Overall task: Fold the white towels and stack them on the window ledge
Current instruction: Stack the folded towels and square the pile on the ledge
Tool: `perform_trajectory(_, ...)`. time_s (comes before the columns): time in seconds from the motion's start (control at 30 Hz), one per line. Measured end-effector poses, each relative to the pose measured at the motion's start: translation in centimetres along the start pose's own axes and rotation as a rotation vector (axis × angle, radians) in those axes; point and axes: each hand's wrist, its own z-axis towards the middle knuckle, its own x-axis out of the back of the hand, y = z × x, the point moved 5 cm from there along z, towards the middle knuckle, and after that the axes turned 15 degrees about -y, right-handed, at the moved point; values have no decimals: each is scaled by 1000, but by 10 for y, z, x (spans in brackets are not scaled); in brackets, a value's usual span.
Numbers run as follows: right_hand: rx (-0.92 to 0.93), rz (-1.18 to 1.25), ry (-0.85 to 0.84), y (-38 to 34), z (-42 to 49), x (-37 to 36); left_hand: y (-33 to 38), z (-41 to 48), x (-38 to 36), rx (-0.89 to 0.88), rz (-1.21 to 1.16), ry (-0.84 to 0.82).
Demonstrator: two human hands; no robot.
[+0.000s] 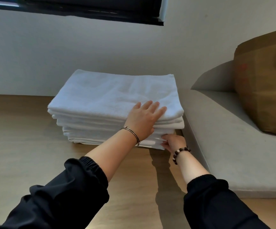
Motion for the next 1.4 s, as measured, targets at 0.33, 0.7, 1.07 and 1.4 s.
perform_trajectory(0.33, -36, 4, 2, 5, 6, 4, -6, 4, -4, -9, 5, -61)
perform_trajectory(0.7, 18, -552, 200, 4, -37, 0, -23, -14, -2, -14, 45, -113)
perform_trajectory(1.07, -49, 597, -111, 31, -29, -119, -111, -60, -8, 228, -9, -192)
perform_trajectory(1.4, -103, 538, 3, 28, -16, -136, -114, -59, 2, 165, -41, -163)
